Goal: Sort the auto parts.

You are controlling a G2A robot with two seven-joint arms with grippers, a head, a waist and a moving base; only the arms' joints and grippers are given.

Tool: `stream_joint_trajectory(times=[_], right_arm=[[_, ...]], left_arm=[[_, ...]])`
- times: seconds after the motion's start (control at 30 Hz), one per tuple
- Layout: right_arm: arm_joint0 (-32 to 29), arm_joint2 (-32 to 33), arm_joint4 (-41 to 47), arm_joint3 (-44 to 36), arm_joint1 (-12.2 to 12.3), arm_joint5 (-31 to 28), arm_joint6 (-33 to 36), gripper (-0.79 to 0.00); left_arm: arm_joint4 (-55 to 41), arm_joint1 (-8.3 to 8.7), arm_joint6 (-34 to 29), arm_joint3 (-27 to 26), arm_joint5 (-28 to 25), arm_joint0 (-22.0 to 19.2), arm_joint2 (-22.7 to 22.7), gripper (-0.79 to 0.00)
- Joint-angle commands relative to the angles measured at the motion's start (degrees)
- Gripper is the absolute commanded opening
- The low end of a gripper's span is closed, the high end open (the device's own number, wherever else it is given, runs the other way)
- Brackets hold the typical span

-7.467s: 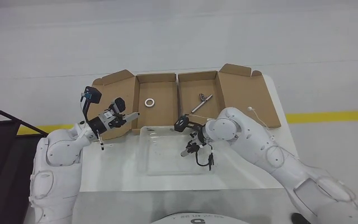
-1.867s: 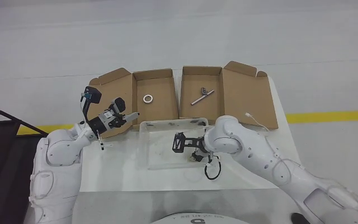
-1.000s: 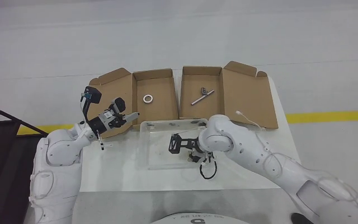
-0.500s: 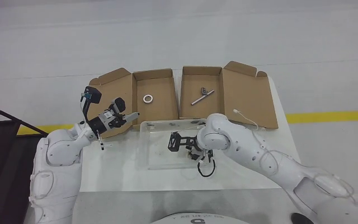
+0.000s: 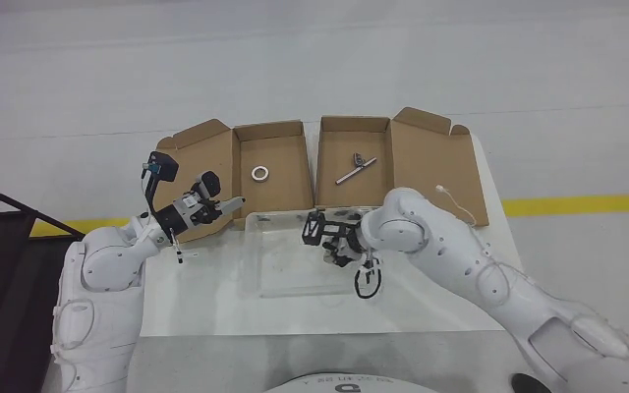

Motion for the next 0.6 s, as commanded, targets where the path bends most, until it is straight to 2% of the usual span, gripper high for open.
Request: stream_joint_trajectory(times=[0.0,0.27,0.43,0.57], right_arm=[[-2.09,4.08,3.04,-0.59,1.09,-2.7,-4.63,-0.785],[-12.62,18.82,9.13,-3.22,4.98,-13.09,-19.66,-0.785],[-16.17,22.22,13.99,-2.81,5.97,-18.35,-23.14,-0.785],[-16.33,22.38,19.96,-0.69,6.41,-22.92,-22.16,-0.785]], left_arm=[[0.0,0.0,0.0,0.0,0.0,0.0,0.0,0.0],[0.0,0.0,0.0,0.0,0.0,0.0,0.0,0.0],[0.0,0.0,0.0,0.0,0.0,0.0,0.0,0.0],[0.0,0.0,0.0,0.0,0.0,0.0,0.0,0.0]])
